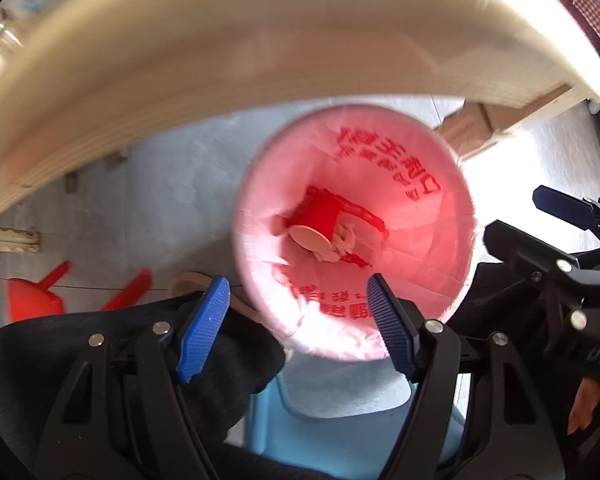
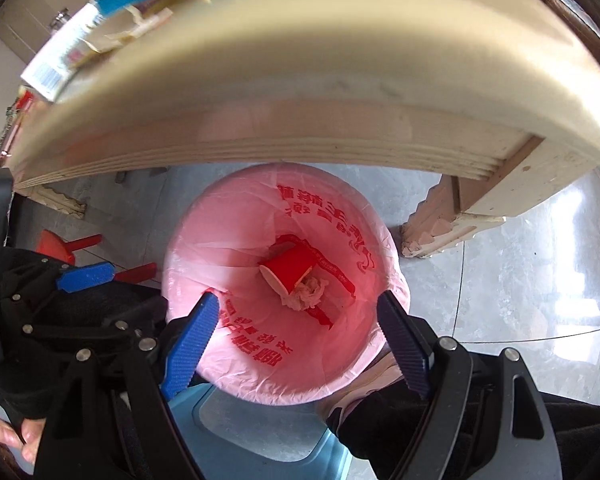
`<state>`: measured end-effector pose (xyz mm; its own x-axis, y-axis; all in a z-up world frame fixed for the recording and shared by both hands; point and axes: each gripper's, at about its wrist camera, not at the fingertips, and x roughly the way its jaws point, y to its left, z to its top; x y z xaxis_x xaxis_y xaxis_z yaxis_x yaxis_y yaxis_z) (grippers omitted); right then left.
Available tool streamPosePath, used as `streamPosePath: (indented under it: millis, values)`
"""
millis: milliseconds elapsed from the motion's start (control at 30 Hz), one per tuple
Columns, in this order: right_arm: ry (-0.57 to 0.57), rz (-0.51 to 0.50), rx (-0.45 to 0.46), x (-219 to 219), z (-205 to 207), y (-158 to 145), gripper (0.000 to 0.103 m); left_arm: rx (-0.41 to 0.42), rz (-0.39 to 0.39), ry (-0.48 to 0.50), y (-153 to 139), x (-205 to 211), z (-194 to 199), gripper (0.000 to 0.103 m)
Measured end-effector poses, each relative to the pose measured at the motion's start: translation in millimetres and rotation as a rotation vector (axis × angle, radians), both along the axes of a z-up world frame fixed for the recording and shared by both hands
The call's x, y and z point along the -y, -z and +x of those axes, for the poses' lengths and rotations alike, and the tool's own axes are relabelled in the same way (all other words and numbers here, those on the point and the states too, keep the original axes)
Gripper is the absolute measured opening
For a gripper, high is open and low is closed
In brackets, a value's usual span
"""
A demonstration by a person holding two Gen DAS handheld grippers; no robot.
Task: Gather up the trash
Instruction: 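Raise both tools from the bin back toward the table items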
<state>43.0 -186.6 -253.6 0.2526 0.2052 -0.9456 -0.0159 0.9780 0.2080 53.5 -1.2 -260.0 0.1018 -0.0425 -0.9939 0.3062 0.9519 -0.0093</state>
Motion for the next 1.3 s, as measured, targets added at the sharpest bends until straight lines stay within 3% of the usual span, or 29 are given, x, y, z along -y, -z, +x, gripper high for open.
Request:
streamPosePath:
  millis: [133,233,467,733,1000,1300]
  values:
    - [-0.019,0.044,0.045,6,-7,-40,0.079,-0.003,-0.036,0.008,-50,-21,-6,0.07]
    - [-0.061,0.05,0.097,9,-9,-78,0.085,0.0,-0.056,0.022,-90,-35,-5,0.075]
    - [-0.242,0.047,0.224,6,-1,-185,0.091,0.117,0.027,0.097,-193,-44,11,0.083]
    - [-0.447,0.143,0.237,1,23,-272,0.092,0.106,-0.039,0.143,-274,-48,44,0.084]
    - [-0.547,0.128,0.246,0,58,-313,0.092,0.099,0.048,0.231,-294,-31,67,0.085]
    - [-0.614,0.092,0.215,-9,98,-303,0.092,0.042,0.1,0.259,-271,-15,98,0.085]
